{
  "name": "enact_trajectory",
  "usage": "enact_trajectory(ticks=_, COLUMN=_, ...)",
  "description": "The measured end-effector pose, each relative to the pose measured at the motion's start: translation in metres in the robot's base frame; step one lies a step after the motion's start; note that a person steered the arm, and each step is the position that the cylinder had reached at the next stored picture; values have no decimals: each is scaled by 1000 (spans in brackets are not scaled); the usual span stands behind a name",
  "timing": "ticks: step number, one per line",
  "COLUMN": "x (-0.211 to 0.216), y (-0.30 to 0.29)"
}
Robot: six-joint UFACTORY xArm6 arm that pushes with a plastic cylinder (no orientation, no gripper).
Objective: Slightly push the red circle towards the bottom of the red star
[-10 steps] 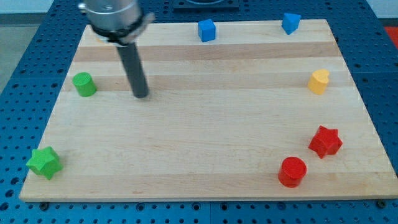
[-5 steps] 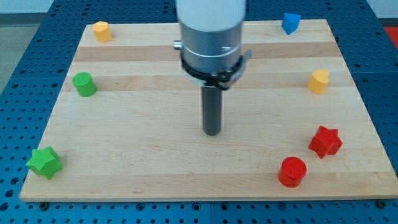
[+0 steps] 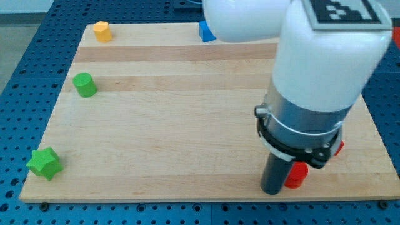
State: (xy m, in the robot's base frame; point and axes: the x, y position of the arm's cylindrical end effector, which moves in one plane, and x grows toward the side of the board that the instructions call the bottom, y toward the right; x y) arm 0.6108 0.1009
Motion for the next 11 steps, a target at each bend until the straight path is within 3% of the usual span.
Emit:
enact_trajectory(ticks=4, x=-6, y=8)
enact_trajectory(ticks=6, x=-28, y=8)
enact_trajectory(ticks=10, x=-28, y=85)
enact_trajectory(ticks=11, x=-31, y=69)
